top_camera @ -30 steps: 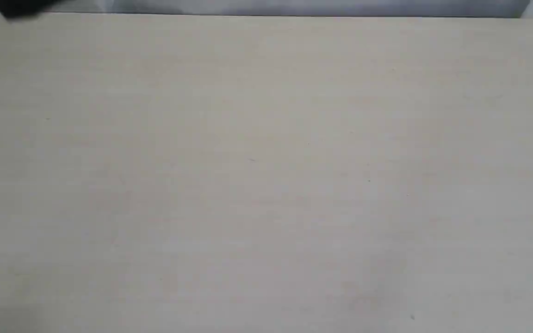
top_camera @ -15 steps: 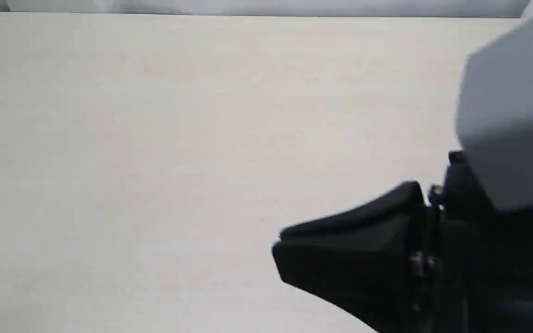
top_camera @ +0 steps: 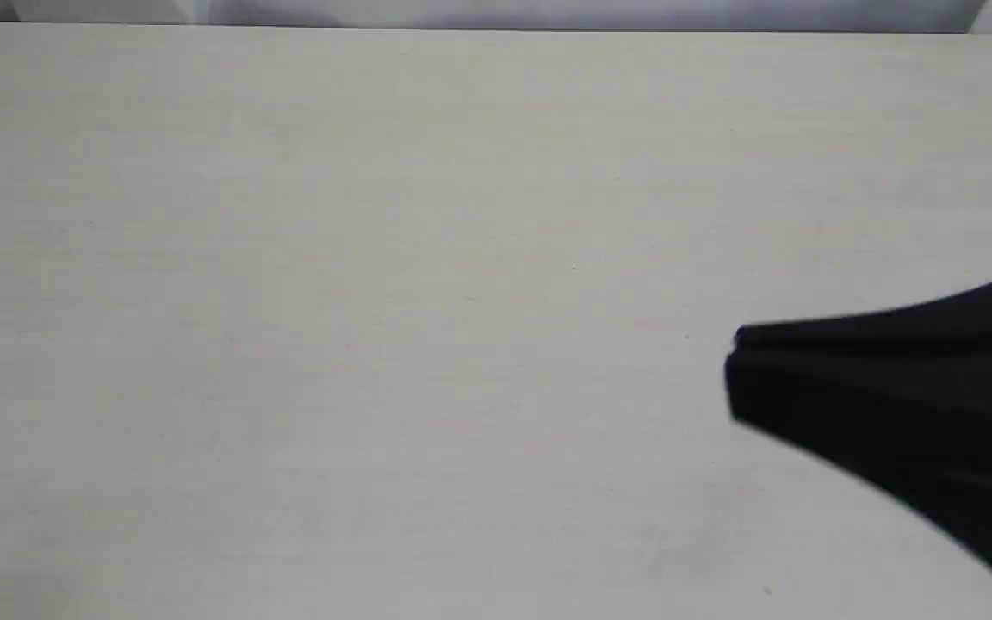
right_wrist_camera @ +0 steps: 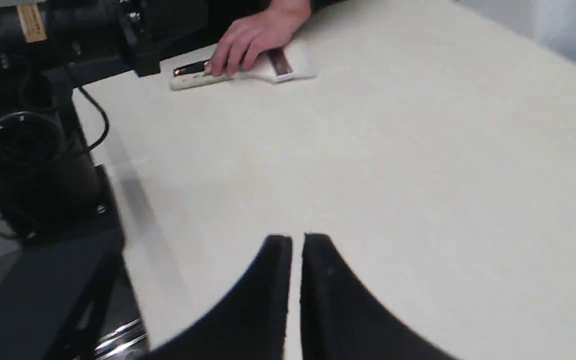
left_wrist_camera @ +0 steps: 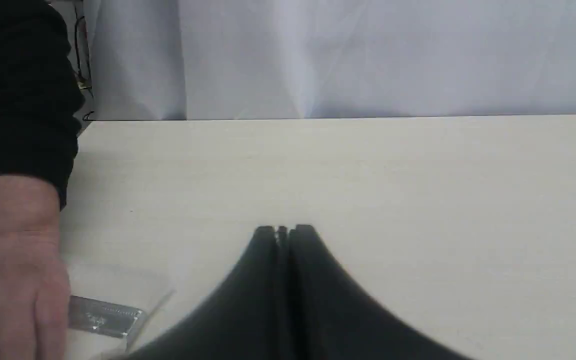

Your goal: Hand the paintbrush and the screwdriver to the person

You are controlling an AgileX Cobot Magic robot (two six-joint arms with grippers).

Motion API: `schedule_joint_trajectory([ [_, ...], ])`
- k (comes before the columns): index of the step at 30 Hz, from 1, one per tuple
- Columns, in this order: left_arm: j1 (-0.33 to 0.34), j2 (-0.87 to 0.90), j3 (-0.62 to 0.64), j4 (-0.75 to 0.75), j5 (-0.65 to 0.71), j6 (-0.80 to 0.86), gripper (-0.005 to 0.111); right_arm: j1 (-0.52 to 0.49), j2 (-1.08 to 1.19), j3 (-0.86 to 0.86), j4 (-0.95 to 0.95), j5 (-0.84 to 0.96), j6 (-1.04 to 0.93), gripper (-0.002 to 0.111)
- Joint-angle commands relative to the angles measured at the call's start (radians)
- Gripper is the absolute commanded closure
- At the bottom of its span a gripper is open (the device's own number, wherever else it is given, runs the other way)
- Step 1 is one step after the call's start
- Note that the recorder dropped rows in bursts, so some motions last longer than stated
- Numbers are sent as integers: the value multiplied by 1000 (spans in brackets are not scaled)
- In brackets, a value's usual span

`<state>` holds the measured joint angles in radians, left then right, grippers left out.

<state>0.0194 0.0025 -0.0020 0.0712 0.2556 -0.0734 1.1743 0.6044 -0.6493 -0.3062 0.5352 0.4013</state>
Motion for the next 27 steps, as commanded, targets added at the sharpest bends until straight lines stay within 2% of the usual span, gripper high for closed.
schedule_joint_trajectory([
  [1,-8,-2,2,-4,-3,-2,107,-131,-75,41,-84,-36,5,104],
  [6,-8,-2,2,-2,-7,-2,107,-464,-202,189,-163,-225,3,104],
  [11,-8,-2,2,-2,-7,-2,107,-825,-312,345,-147,-348,3,104],
  [17,-8,-2,2,-2,-7,-2,107,-1139,-429,486,-110,-361,3,104],
  [21,-8,-2,2,-2,-7,-2,107,-1274,-491,539,-114,-361,3,104],
  [27,-8,-2,2,-2,-7,-2,107,-1300,-517,548,-115,-344,-3,104],
])
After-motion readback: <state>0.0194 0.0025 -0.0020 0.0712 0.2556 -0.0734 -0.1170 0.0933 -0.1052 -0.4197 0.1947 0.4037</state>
